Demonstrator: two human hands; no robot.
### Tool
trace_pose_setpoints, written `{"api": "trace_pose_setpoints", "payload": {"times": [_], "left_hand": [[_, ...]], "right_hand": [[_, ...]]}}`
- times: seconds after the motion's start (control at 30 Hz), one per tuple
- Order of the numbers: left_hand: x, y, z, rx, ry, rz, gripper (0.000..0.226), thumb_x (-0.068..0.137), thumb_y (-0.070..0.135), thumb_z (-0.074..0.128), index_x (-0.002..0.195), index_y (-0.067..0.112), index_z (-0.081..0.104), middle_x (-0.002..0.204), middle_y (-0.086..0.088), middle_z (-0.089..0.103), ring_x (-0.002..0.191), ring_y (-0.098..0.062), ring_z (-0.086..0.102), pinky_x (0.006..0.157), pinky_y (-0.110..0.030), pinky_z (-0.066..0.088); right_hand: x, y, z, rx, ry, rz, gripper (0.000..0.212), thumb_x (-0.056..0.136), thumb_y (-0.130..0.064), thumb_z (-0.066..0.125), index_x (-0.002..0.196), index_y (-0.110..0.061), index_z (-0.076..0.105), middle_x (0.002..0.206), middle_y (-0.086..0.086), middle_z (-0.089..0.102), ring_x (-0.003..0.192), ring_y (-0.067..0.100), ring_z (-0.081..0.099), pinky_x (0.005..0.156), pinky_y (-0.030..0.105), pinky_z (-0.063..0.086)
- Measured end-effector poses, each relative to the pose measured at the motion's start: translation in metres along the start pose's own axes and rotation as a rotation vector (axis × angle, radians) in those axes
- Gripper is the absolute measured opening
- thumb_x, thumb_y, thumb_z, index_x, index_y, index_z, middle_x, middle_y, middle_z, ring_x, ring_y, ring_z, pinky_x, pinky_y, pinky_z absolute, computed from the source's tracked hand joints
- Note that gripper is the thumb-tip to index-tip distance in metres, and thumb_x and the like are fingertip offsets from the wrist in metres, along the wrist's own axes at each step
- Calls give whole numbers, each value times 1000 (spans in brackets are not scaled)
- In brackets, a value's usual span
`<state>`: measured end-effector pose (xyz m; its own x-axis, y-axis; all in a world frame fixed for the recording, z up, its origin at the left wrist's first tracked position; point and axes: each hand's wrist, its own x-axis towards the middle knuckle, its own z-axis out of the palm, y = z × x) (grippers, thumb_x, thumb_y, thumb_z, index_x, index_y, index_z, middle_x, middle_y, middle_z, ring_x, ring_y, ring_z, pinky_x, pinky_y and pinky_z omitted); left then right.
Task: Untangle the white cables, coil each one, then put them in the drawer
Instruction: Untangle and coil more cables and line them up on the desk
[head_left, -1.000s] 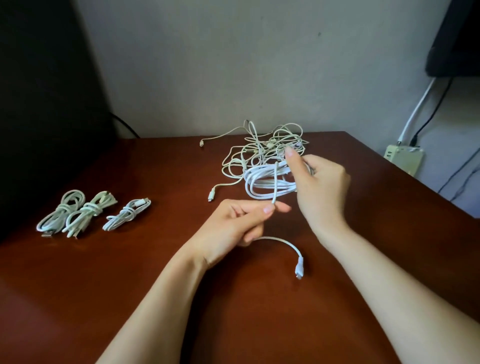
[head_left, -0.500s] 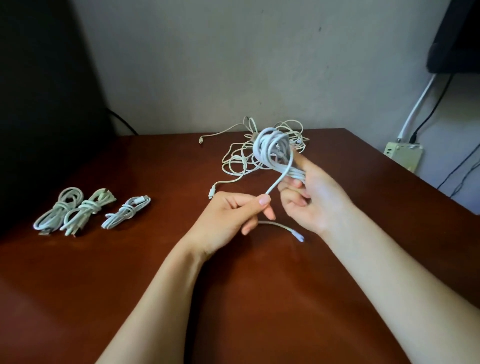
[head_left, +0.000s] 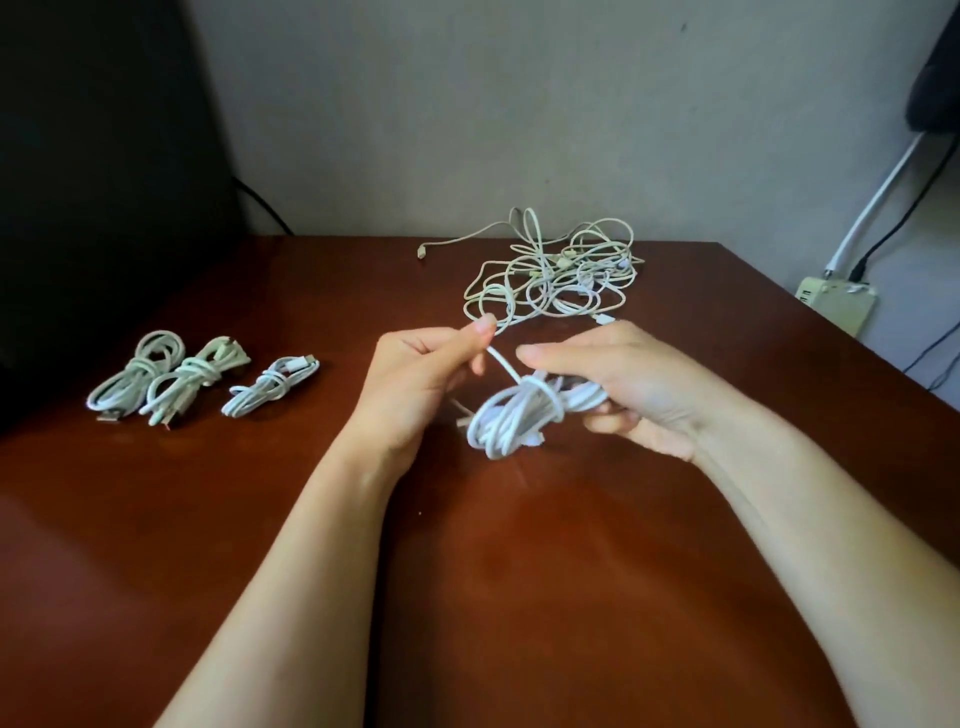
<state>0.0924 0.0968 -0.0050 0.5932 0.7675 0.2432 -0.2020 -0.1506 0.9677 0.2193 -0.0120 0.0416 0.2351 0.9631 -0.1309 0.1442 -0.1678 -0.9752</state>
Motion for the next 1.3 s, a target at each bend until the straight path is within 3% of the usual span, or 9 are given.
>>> {"api": "trace_pose_setpoints", "payload": {"times": [0.1,0.23,0.33,0.4,0.67,0.8,0.9,1.1,1.3], "left_hand": [[-1,2,6,84,65,31,45,83,30,68,43,16,54,37,10,26,41,-5,20,42,-14,23],[-2,0,8,149,106,54,44,85,28,69,46,12,57,38,9,30,43,-5,25,45,-16,23],[-5,0,11,167,70,91,42,88,27,65,49,13,59,39,7,33,42,-4,26,44,-14,23],[-7,1,15,151,-8,106,38,92,24,60,57,9,62,40,7,34,40,-2,28,44,-12,24],[-15,1,28,173,-324,48,26,97,18,51,86,8,72,45,2,53,42,-5,29,46,-13,26],[-19,-1,35,219,-390,49,23,97,17,51,89,13,71,52,4,58,45,-9,34,49,-16,31],[-19,-3,37,272,-390,68,22,97,18,53,90,14,73,54,4,59,47,-10,39,53,-16,36],[-14,-5,28,202,-326,36,23,83,31,58,80,14,73,53,4,61,50,-9,46,58,-14,41],[-10,-2,18,143,-251,12,25,76,33,61,68,13,72,53,1,61,43,-8,43,52,-14,40]], "right_hand": [[1,2,-3,-250,60,-48,42,86,-20,67,66,16,57,45,3,30,35,7,21,34,16,17],[9,10,-6,-633,264,-166,55,85,-30,67,49,2,42,43,5,30,41,13,26,45,26,23],[14,16,-9,-793,416,-219,53,87,-36,62,57,7,54,54,25,43,54,17,37,58,36,29],[17,21,-12,-866,502,-244,53,90,-39,58,58,3,59,54,20,49,66,24,40,67,38,25],[29,35,-19,-885,822,-434,53,95,-39,54,50,-19,32,48,7,40,55,30,31,59,32,13],[30,35,-16,-724,910,-525,55,91,-42,51,48,-20,25,40,-1,33,47,23,33,58,35,15],[32,34,-12,-476,899,-502,60,93,-38,57,45,-18,28,38,-4,34,43,12,29,49,24,23],[26,21,-7,460,568,-282,35,94,-28,59,72,0,57,54,0,32,39,5,26,33,17,20],[19,6,-9,856,338,-178,25,93,-24,55,71,-14,56,46,-6,38,32,3,27,32,14,10]]}}
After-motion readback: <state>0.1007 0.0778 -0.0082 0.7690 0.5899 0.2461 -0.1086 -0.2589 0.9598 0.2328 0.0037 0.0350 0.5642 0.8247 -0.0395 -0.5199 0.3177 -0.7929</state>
